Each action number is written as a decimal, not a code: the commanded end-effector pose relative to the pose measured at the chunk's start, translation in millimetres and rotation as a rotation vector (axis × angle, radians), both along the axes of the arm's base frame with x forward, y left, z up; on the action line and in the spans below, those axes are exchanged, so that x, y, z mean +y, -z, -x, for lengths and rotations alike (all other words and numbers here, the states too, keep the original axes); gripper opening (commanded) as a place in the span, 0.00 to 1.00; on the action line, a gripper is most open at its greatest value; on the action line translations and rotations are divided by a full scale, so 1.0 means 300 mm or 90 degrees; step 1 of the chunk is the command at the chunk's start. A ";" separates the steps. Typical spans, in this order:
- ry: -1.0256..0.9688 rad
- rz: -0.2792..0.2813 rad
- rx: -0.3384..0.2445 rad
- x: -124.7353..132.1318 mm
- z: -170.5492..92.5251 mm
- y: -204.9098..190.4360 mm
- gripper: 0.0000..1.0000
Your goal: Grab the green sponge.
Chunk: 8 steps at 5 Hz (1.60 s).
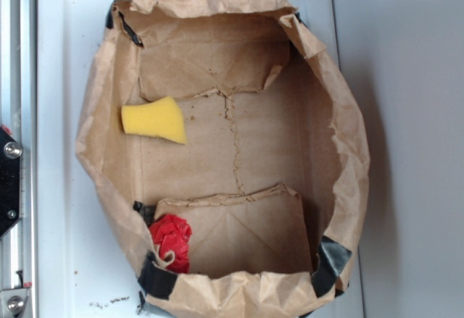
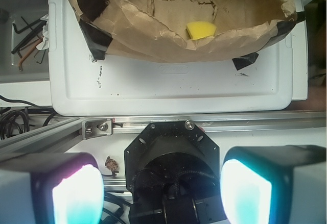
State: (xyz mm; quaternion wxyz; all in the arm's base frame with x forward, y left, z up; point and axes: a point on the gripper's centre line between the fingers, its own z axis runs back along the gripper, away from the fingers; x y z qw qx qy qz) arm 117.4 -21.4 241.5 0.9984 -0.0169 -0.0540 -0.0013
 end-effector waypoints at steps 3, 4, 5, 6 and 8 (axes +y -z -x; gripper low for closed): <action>-0.044 0.002 -0.032 -0.006 -0.091 0.018 1.00; -0.062 -0.003 -0.048 -0.004 -0.137 0.031 1.00; -0.075 -0.006 -0.055 0.006 -0.193 0.047 1.00; -0.092 -0.005 -0.056 0.034 -0.220 0.057 1.00; -0.101 0.014 -0.059 0.114 -0.240 0.068 1.00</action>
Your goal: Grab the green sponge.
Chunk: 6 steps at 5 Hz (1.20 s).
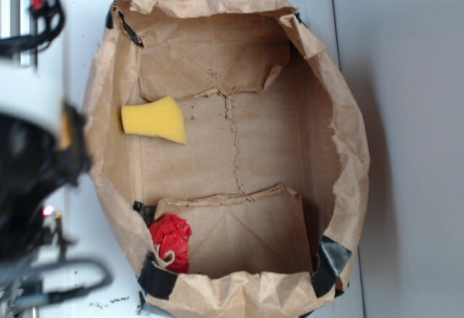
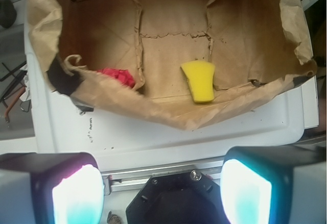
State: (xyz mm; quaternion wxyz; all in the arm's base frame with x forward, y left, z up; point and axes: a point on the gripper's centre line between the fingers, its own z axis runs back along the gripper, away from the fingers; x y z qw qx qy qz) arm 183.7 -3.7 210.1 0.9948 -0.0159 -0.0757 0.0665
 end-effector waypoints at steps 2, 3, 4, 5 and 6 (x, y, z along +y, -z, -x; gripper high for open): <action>-0.007 0.019 -0.038 0.051 0.026 -0.044 1.00; -0.005 0.007 -0.046 0.033 0.027 -0.041 1.00; -0.005 0.007 -0.046 0.033 0.027 -0.041 1.00; -0.005 0.007 -0.046 0.033 0.027 -0.041 1.00; -0.005 0.007 -0.046 0.033 0.027 -0.041 1.00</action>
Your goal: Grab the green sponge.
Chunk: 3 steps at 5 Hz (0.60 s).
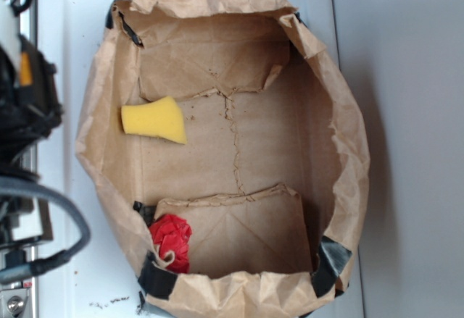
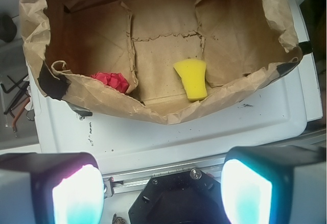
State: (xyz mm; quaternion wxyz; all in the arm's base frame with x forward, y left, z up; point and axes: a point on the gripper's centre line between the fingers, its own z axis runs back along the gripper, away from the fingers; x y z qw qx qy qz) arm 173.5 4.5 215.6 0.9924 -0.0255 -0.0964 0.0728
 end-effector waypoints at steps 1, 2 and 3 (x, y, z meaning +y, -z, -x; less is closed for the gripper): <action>0.002 -0.004 -0.018 0.005 -0.007 -0.023 1.00; 0.002 -0.004 -0.018 0.005 -0.007 -0.023 1.00; -0.028 -0.016 -0.013 -0.013 -0.076 0.015 1.00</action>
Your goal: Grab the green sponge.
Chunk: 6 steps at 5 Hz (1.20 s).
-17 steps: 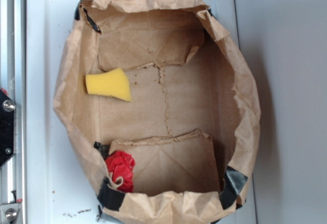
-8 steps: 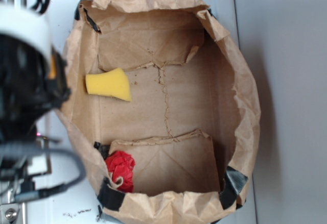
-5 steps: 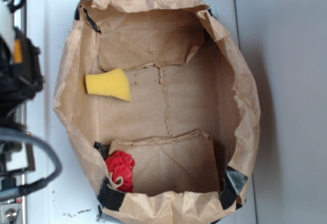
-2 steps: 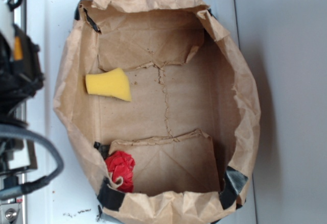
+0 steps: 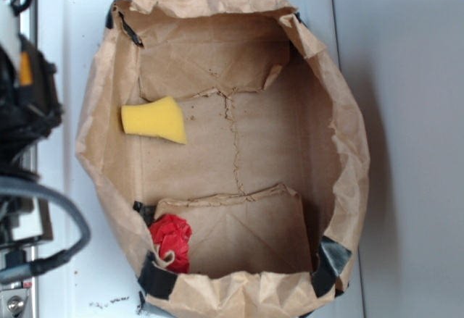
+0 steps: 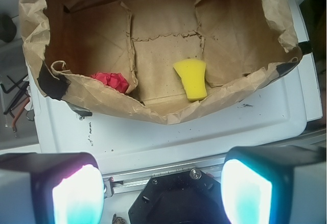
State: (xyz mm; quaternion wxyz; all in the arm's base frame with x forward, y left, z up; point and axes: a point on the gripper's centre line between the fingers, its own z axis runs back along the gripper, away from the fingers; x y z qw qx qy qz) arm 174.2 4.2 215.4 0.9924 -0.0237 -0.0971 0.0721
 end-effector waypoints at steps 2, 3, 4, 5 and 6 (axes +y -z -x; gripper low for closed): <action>-0.048 -0.048 -0.032 -0.025 -0.194 0.083 1.00; -0.049 -0.047 -0.046 0.001 -0.238 0.096 1.00; -0.049 -0.040 -0.058 0.049 -0.288 0.108 1.00; -0.031 -0.040 -0.063 0.089 -0.321 0.120 1.00; -0.008 -0.059 -0.049 0.126 -0.337 0.135 1.00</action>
